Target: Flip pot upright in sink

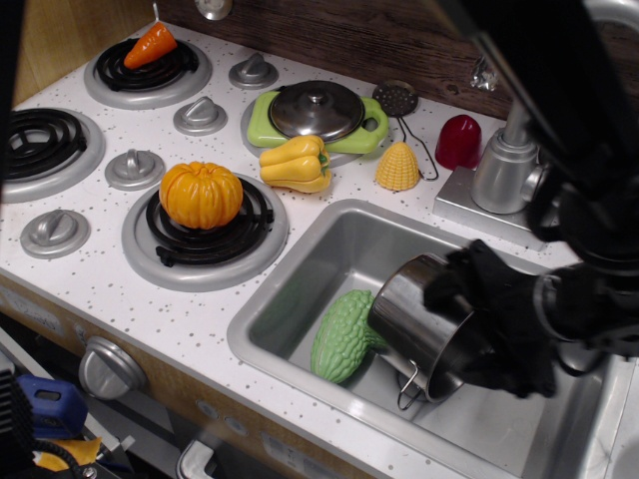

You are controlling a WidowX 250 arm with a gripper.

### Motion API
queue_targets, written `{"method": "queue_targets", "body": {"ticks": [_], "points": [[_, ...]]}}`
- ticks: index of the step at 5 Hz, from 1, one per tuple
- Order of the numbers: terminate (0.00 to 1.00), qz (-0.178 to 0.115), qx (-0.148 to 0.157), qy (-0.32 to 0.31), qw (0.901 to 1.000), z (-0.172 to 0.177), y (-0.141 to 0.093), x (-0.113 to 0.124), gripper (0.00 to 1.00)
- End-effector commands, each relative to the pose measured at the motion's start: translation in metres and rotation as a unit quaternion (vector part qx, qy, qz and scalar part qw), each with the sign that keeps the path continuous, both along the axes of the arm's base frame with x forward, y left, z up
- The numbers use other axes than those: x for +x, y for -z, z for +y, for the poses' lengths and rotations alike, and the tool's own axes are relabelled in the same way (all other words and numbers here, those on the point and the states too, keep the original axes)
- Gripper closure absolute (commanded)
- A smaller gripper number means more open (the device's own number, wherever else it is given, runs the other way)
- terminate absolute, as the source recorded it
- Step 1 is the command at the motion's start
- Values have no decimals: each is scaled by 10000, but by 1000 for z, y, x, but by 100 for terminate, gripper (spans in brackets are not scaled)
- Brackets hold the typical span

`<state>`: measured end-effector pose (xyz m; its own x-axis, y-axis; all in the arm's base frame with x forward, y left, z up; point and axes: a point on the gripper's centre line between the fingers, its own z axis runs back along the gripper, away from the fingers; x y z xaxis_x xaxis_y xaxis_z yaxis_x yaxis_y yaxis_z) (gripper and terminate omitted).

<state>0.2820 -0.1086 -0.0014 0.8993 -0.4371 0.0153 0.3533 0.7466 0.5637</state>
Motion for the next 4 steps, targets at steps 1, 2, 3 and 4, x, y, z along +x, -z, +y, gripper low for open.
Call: {"method": "queue_targets", "body": {"ticks": [1, 2, 3, 4], "points": [[0, -419, -77, 201, 9989, 4, -15, 7, 0], [0, -623, -334, 212, 9973, 14, -15, 7, 100], [0, -714, -754, 140, 9945, 18, -15, 5, 100], [0, -712, -1002, 96, 9924, 22, -15, 4, 100]]}}
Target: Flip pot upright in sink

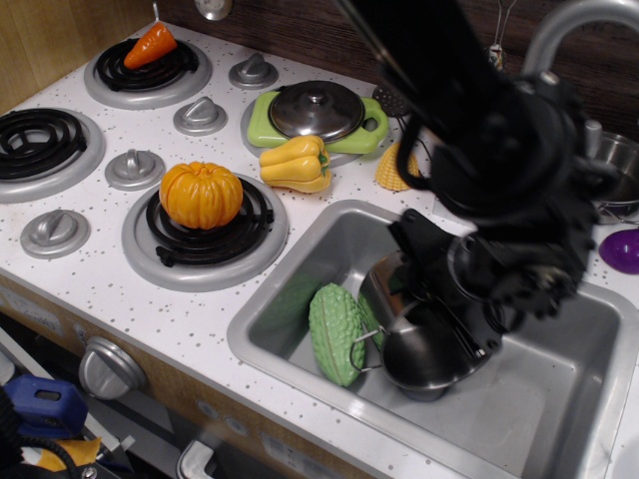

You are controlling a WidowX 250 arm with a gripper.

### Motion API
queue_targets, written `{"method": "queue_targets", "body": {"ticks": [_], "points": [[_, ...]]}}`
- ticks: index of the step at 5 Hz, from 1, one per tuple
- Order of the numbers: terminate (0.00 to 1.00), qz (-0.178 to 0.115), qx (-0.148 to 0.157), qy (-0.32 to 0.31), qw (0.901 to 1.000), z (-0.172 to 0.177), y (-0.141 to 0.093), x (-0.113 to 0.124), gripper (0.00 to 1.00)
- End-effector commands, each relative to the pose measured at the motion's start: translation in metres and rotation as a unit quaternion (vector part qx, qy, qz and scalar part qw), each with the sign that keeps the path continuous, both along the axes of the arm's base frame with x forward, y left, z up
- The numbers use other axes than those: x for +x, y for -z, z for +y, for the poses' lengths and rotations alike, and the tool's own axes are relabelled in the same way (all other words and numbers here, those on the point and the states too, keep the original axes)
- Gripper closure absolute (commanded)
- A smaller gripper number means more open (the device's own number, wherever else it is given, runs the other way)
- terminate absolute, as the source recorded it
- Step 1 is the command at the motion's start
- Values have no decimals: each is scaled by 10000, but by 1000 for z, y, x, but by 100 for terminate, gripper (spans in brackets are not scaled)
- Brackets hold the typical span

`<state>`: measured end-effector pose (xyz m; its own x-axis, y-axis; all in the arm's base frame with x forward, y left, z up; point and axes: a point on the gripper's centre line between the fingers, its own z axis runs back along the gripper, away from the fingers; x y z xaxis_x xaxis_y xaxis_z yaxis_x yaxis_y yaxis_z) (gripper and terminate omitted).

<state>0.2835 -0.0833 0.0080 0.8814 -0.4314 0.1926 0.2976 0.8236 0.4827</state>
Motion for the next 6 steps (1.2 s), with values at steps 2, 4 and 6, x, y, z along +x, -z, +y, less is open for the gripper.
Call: {"method": "queue_targets", "body": {"ticks": [2, 4, 6], "points": [[0, 200, -919, -122, 9955, 2, -13, 2, 100], [0, 627, -1684, -294, 9833, 0, -25, 3, 100], [0, 1229, -1742, -644, 9749, -8, -36, 5, 100]]}}
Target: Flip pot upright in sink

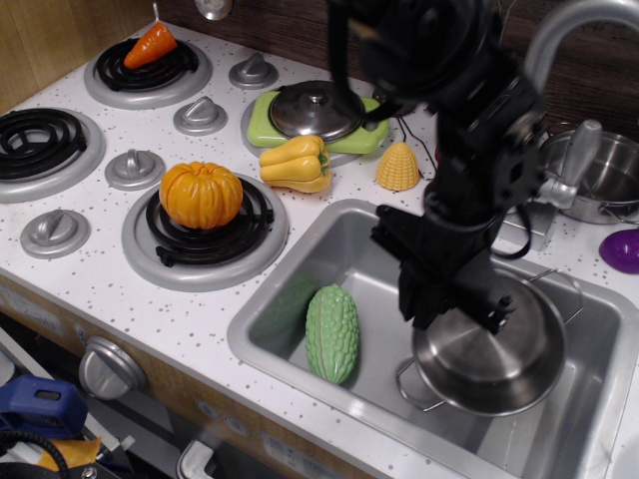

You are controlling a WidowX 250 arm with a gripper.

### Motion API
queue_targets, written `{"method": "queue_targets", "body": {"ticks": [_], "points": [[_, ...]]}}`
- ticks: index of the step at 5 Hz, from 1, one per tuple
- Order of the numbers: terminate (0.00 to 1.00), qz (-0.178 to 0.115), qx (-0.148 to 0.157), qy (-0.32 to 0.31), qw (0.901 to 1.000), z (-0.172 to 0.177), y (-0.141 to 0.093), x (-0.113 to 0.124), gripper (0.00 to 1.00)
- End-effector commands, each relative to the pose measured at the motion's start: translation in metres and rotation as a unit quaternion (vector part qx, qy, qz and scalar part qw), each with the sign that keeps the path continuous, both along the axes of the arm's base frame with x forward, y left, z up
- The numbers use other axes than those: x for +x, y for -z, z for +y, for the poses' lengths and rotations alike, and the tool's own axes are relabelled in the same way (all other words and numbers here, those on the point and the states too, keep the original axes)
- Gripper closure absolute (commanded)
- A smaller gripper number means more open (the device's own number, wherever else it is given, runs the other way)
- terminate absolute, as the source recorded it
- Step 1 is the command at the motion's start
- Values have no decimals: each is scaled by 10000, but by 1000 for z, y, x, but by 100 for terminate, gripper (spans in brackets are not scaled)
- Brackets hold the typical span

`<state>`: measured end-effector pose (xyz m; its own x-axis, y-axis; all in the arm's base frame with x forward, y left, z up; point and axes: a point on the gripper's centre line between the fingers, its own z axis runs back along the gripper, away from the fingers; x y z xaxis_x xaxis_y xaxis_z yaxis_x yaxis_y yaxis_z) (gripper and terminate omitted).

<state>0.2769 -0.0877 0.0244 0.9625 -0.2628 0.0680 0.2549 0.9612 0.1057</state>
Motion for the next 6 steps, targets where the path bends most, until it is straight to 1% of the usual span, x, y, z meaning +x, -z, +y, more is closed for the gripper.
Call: {"method": "queue_targets", "body": {"ticks": [1, 2, 3, 5, 6], "points": [[0, 320, -108, -330, 9989, -2, -16, 11, 100], [0, 498, 125, -485, 9975, 0, -6, 4, 0], [0, 439, 166, -268, 9985, 4, -2, 1, 0], [0, 439, 166, -268, 9985, 4, -2, 1, 0], [100, 439, 166, -268, 9985, 4, -2, 1, 0]]}}
